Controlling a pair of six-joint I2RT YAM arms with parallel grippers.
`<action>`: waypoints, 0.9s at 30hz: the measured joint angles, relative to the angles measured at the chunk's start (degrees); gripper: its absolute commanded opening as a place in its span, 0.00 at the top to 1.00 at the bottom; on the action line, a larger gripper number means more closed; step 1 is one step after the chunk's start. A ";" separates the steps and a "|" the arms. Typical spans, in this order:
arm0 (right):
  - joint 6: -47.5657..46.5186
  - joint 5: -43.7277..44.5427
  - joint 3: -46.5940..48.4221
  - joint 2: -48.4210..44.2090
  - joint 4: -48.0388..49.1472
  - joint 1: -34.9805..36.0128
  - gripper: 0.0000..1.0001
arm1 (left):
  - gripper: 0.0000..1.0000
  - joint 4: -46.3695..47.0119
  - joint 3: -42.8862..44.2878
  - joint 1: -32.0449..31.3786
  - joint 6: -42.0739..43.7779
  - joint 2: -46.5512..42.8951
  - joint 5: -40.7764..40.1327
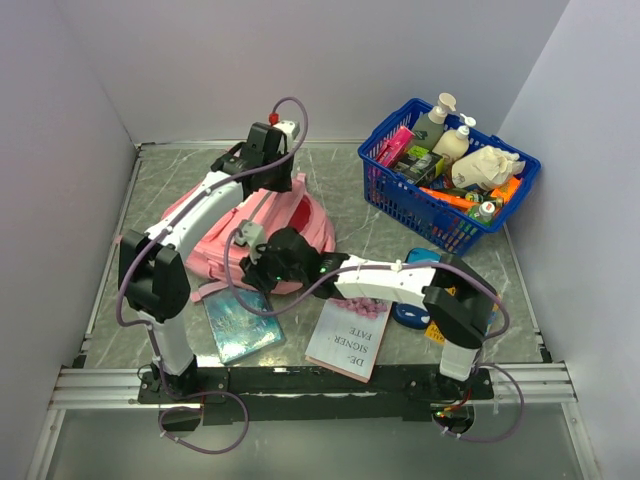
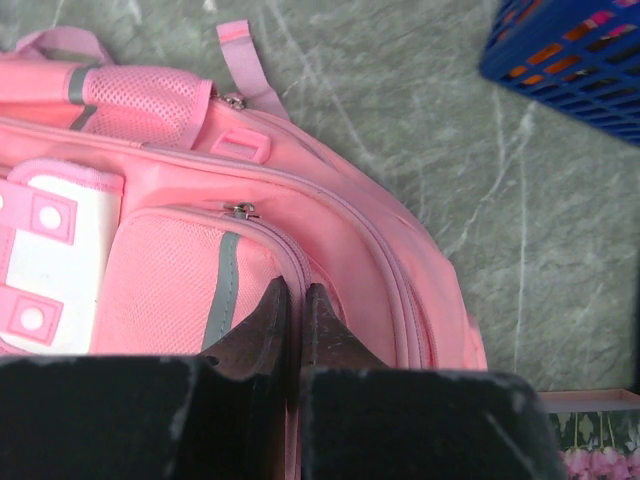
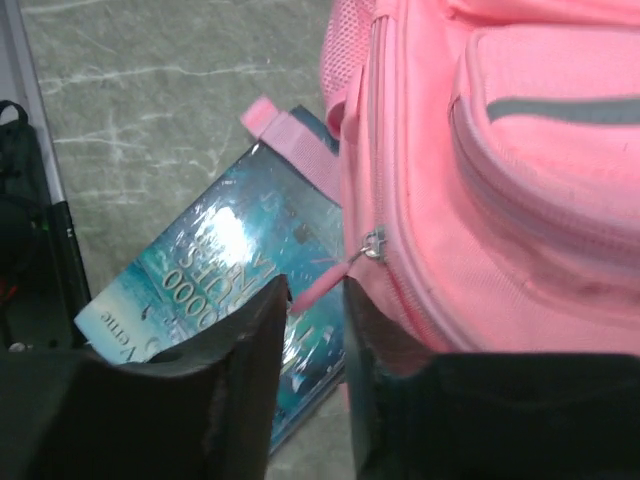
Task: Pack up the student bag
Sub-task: Unzip the student bag at the center of the board.
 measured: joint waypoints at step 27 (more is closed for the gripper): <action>31.93 22.03 -31.89 -42.93 -38.66 -46.38 0.00 | 0.99 6.36 -15.32 0.22 13.27 -10.54 12.87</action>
